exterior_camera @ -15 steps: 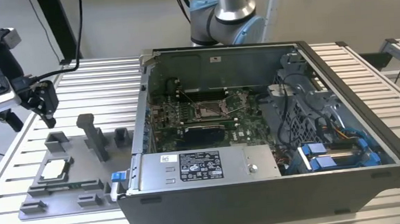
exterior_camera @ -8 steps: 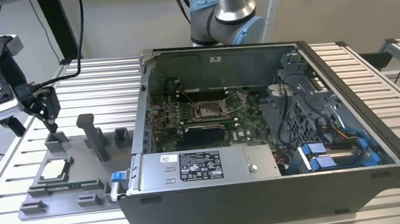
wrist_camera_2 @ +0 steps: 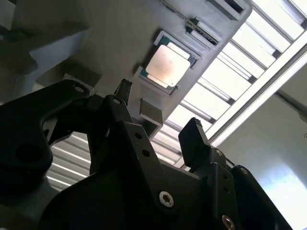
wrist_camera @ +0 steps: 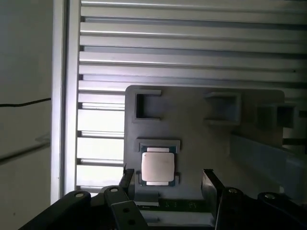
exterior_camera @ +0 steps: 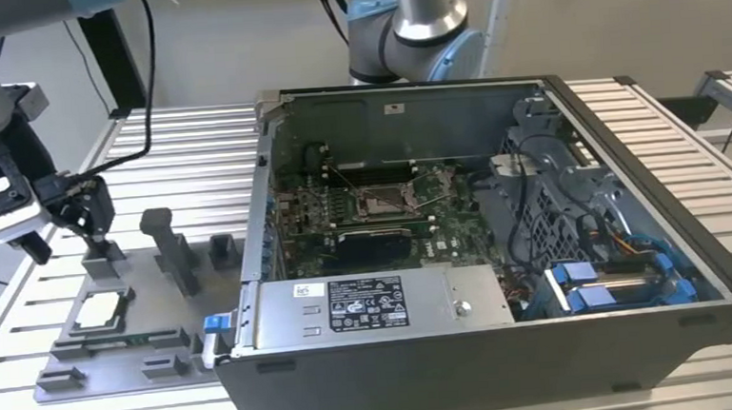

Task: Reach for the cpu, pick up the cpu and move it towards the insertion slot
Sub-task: 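Pick up the cpu and move it towards the insertion slot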

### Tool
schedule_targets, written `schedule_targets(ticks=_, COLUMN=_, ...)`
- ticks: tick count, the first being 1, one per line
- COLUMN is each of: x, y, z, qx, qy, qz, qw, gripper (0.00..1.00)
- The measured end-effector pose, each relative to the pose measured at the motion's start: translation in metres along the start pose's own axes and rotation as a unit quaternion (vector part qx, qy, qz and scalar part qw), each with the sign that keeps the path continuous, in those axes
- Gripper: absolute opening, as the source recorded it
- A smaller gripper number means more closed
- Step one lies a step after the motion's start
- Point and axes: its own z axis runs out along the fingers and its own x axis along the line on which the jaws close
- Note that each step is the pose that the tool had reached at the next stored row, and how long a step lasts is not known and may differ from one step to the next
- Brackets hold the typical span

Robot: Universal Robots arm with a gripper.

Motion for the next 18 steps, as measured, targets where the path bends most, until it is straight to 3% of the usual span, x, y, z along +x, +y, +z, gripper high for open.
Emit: schedule_targets(ticks=18, x=0.0049, y=-0.0034, z=0.0327, qx=0.0004, qy=0.0000, qz=0.002, qw=1.00000, gripper=1.00)
